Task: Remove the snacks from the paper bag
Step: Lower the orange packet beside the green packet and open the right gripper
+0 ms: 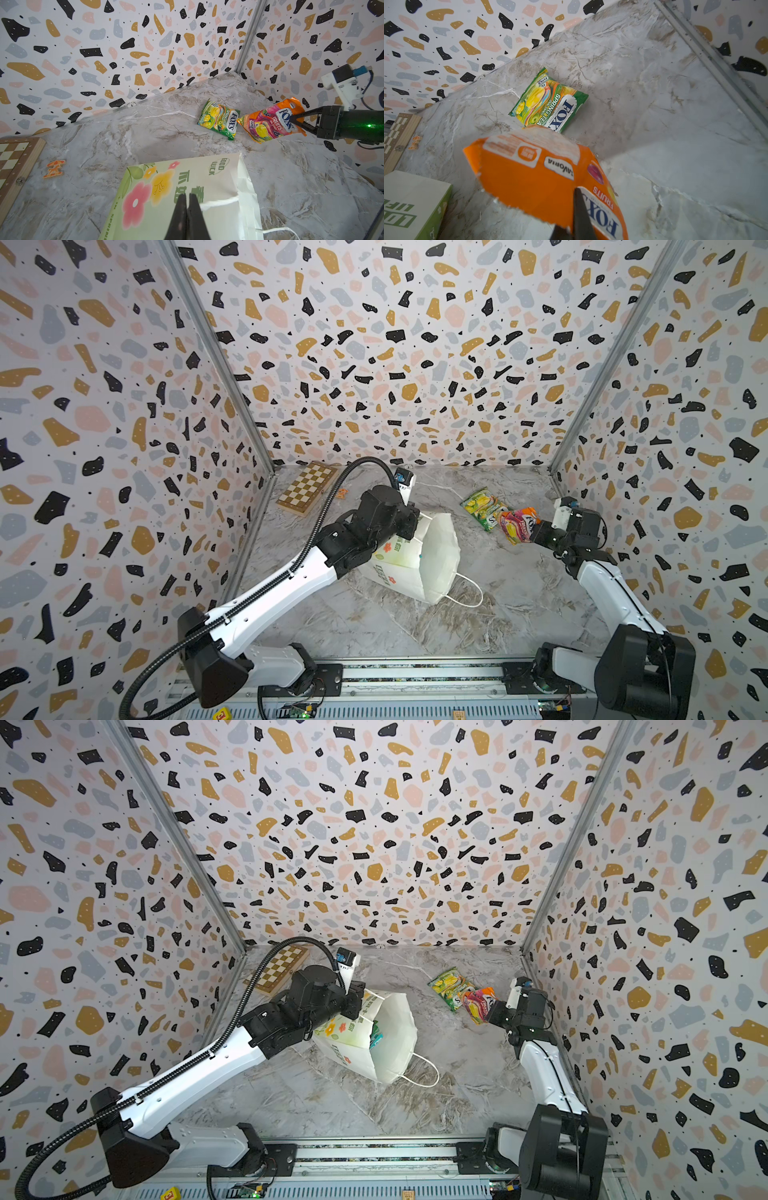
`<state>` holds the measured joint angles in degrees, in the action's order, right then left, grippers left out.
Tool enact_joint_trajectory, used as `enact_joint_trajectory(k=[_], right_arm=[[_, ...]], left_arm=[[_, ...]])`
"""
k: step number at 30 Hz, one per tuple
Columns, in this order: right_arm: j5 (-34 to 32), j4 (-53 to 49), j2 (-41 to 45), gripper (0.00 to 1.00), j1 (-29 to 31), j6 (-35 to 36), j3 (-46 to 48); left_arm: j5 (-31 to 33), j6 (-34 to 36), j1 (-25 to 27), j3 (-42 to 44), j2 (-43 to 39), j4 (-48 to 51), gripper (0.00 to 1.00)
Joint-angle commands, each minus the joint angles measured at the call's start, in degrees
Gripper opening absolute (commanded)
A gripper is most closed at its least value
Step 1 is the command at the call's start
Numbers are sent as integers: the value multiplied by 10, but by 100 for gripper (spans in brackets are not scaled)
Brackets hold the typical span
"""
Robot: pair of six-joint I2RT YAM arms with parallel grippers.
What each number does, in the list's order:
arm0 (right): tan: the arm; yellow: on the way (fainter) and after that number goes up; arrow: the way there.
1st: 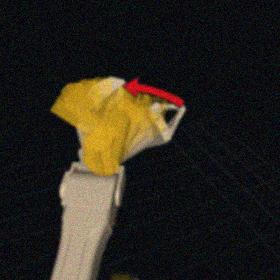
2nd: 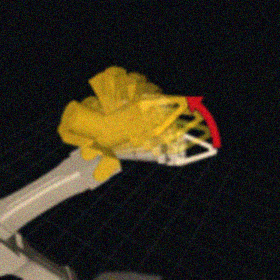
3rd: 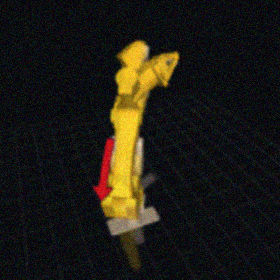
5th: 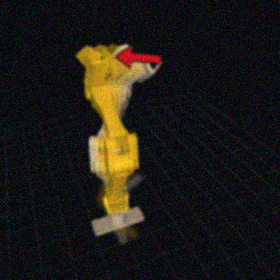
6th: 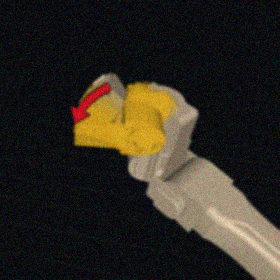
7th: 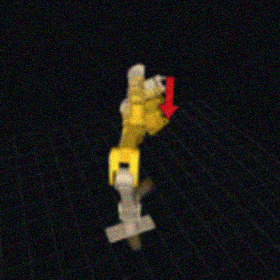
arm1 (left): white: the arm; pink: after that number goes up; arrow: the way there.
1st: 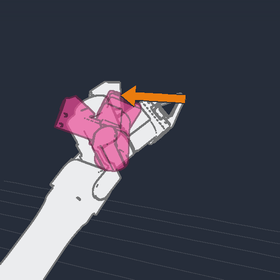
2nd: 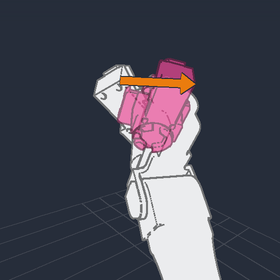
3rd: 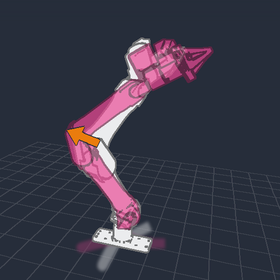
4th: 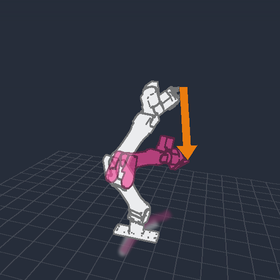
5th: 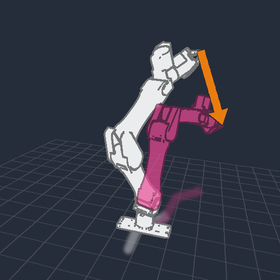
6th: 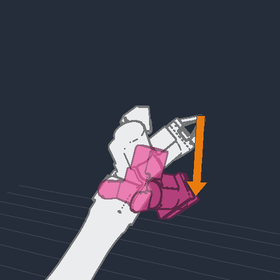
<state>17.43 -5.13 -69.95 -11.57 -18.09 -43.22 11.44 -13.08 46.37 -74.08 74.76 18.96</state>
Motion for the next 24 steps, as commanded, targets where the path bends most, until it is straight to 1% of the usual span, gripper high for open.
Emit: enact_joint_trajectory(k=[1, 6, 13, 20, 24], right_arm=[[30, 45, -6, 0, -10, -6, -6], [37, 38, -50, 0, -35, 3, -15], [18, 48, -86, 0, -80, 0, -12], [5, 56, -152, 0, -95, -2, -45], [-15, 60, -179, 0, -98, -5, -60]], left_arm=[[-1, 3, 1, -6, -10, -29, 0], [-5, 2, 1, -7, -8, -29, 0], [-4, 2, 1, -10, -5, -29, 0], [-6, 2, 1, -14, -1, -29, 0], [-8, 3, 1, -16, 0, -29, 0]])
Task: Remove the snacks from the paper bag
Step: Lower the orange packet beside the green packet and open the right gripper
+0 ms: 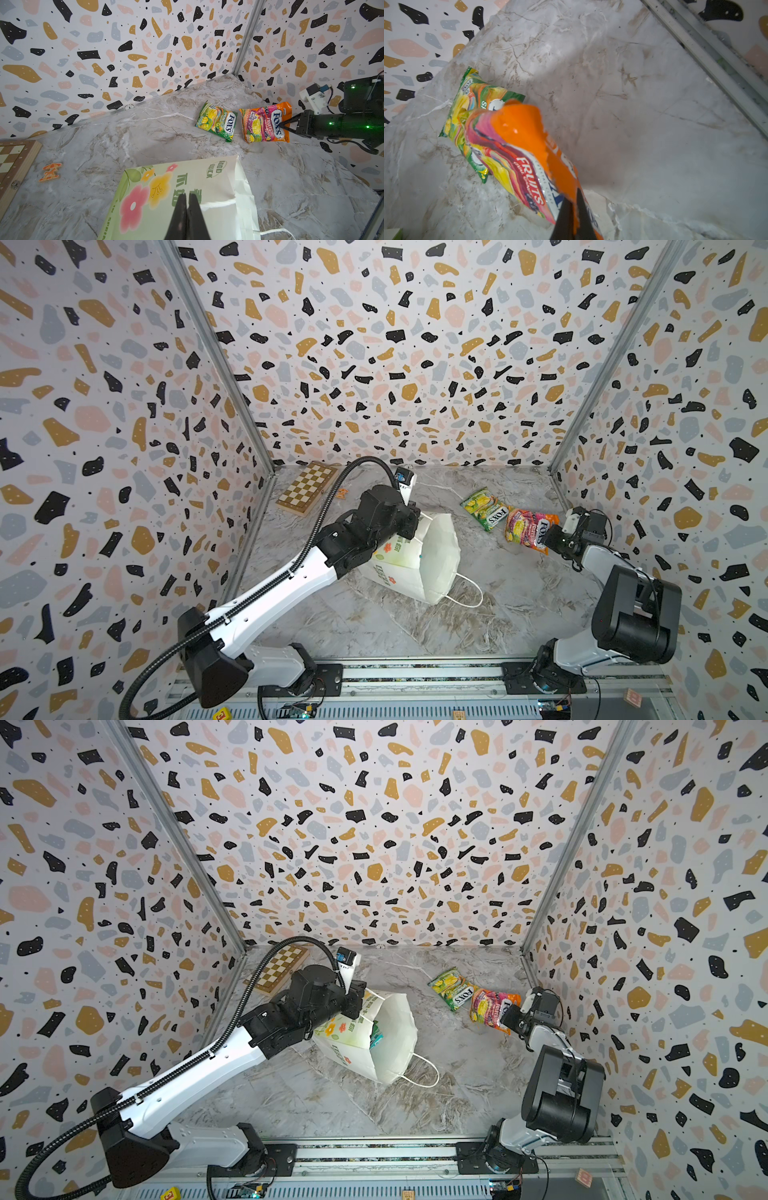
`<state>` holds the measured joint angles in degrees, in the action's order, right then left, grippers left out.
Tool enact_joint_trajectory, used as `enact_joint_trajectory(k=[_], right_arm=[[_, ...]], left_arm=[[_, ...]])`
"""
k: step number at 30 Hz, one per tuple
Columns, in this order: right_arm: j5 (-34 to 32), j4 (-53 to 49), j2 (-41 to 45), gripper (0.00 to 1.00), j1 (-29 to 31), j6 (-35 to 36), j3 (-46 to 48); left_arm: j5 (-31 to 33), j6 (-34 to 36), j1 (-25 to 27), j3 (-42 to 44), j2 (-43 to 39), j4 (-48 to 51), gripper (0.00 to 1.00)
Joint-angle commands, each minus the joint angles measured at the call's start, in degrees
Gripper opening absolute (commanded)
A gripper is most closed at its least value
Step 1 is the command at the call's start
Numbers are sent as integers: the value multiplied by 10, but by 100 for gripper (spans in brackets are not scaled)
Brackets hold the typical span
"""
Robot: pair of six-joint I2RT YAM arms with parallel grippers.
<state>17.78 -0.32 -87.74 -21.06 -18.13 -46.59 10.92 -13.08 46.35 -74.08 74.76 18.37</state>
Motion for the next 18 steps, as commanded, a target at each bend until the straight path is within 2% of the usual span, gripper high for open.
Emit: enact_joint_trajectory(k=[1, 6, 11, 15, 18], right_arm=[[-25, 10, -6, 0, -3, -5, -29], [-52, 12, -16, 2, -3, -4, -29], [-71, 9, -21, 10, -3, -6, -28], [-74, 12, -11, 35, -3, -9, -26], [-74, 10, 6, 45, -3, -11, -25]], left_arm=[[-4, 4, 1, -16, 1, -22, 0], [-7, 6, 1, -20, 1, -23, 0], [-7, 8, 1, -23, 3, -21, 0], [-11, 10, 1, -26, 4, -20, 0], [-15, 12, 1, -26, 3, -19, 0]])
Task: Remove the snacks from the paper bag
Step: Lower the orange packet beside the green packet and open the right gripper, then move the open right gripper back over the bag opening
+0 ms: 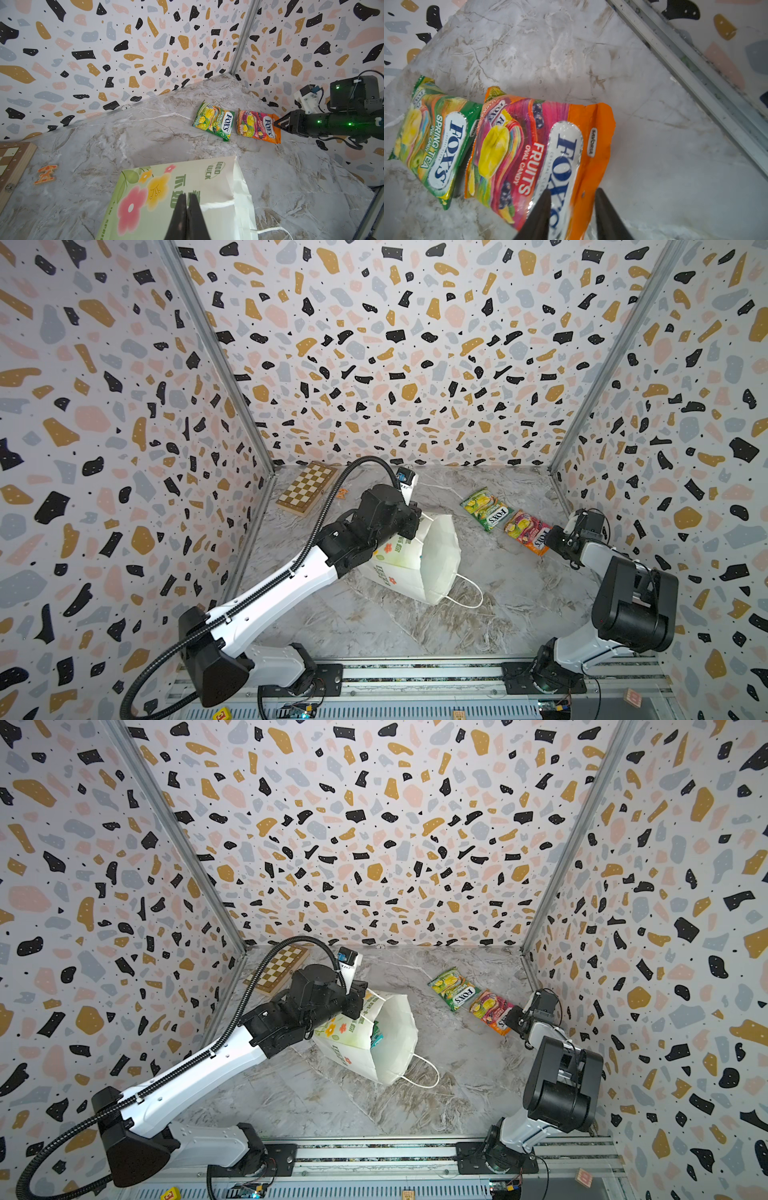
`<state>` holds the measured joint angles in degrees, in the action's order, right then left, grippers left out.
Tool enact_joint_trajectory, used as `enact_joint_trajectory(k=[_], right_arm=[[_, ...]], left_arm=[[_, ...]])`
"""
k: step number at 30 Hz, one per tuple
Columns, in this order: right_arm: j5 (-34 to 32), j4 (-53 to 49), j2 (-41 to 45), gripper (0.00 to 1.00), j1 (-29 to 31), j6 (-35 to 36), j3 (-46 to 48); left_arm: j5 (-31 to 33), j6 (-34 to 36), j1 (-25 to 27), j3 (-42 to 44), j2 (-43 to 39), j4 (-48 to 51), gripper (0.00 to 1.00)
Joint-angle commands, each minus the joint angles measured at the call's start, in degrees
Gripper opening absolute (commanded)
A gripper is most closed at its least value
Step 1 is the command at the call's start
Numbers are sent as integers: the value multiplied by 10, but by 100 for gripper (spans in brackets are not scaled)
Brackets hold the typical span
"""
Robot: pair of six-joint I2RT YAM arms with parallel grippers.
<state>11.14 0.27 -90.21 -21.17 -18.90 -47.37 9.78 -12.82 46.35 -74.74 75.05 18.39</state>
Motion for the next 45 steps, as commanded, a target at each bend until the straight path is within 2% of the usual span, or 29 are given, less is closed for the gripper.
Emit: enact_joint_trajectory(k=[1, 5, 9, 12, 22, 33, 39, 45], right_arm=[[-3, 5, 38, 47, -2, -2, -15], [42, 14, 83, 50, -2, -10, 6], [155, 55, 161, 53, 6, -22, 51], [191, 77, 220, 54, 30, -30, 83], [309, 80, 341, 55, 188, -38, 110], [290, 41, 379, 56, 398, 12, 138], [274, 28, 349, 56, 488, 46, 132], [221, 34, 290, 56, 567, 54, 124]], left_arm=[[-5, 9, 1, -19, -1, -20, 0], [-17, 14, 1, -16, -4, -19, 0], [-31, 23, 1, -14, -11, -19, 0], [-42, 28, 1, -12, -15, -20, 0], [-66, 35, 1, 0, -30, -29, 0], [-68, 23, 1, 14, -38, -46, 0], [-72, 17, 1, 20, -42, -54, 0], [-70, 17, 1, 25, -45, -56, 0]])
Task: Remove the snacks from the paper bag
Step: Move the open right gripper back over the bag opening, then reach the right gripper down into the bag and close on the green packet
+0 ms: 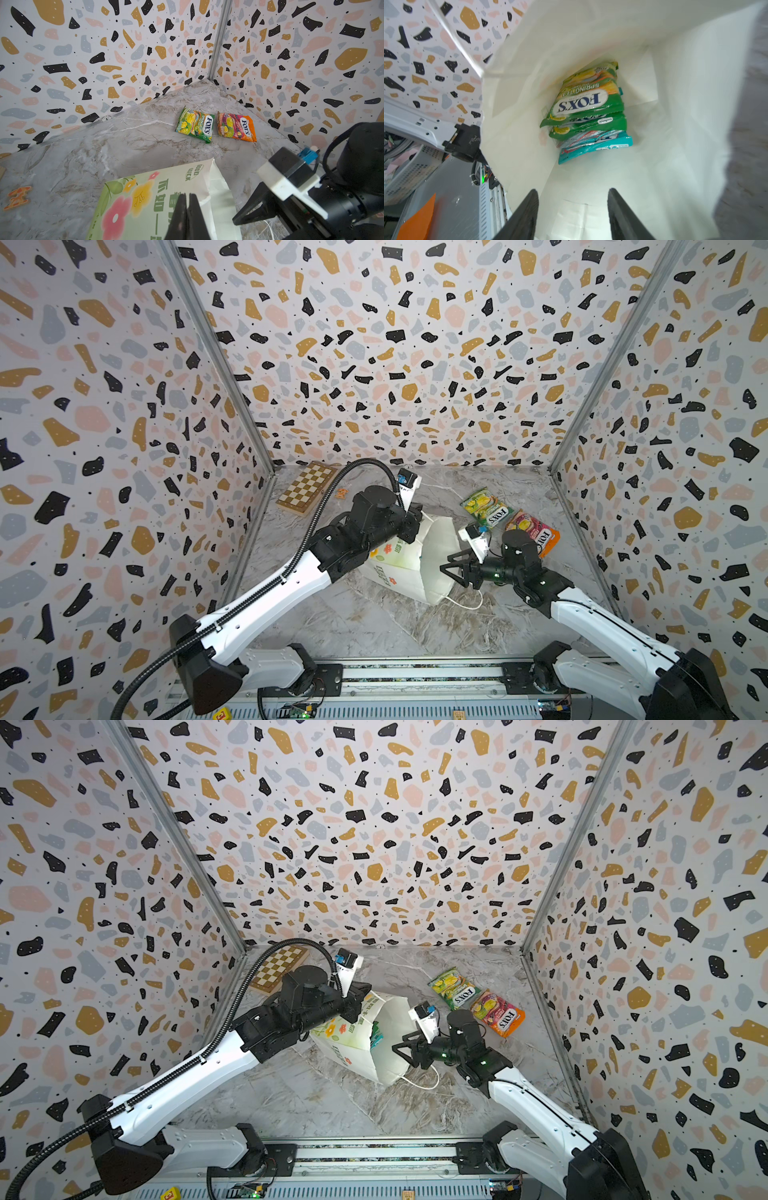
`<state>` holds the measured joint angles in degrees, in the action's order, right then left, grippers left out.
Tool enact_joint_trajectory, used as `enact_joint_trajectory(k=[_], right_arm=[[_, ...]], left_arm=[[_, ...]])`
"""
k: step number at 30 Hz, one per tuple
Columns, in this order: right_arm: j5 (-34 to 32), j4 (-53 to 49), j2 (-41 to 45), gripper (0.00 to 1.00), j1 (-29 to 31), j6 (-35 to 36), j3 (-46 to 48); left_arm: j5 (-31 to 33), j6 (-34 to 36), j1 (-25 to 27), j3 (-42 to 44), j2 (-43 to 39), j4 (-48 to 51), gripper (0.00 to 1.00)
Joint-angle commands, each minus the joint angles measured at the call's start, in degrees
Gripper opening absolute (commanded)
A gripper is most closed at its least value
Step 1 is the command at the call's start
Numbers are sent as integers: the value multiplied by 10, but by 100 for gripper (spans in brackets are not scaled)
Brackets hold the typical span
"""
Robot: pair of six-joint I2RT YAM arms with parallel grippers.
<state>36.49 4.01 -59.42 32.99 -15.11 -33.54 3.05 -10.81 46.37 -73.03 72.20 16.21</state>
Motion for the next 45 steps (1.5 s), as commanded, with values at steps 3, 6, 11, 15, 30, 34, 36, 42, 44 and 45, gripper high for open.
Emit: enact_joint_trajectory(k=[3, 6, 11, 15, 30, 34, 36, 42, 44, 45], right_arm=[[-57, 5, -56, 56, 58, 15, -21], [-68, 24, -94, 56, 77, 8, -25], [-94, 60, -145, 56, 92, -33, -48], [-114, 94, -174, 56, 93, -95, -64], [-155, 194, -220, 55, 98, -290, -100], [-178, 205, -234, 53, 104, -328, -109], [-192, 203, -238, 53, 105, -343, -113], [-197, 215, -262, 51, 108, -367, -131], [-197, 211, -271, 51, 111, -368, -143], [-198, 210, -276, 50, 113, -370, -147]], left_arm=[[-5, 0, 1, 7, -18, -33, 0], [-4, 4, 1, 7, -20, -33, 0], [-17, 11, 1, 14, -26, -33, 0], [-24, 24, 1, 18, -31, -24, 0], [-77, 74, 1, 14, -45, 20, 0], [-88, 75, 1, 14, -44, 22, 0], [-91, 75, 1, 14, -44, 22, 0], [-101, 76, 1, 12, -41, 21, 0], [-103, 76, 1, 12, -40, 21, 0], [-104, 76, 1, 12, -39, 21, 0]])
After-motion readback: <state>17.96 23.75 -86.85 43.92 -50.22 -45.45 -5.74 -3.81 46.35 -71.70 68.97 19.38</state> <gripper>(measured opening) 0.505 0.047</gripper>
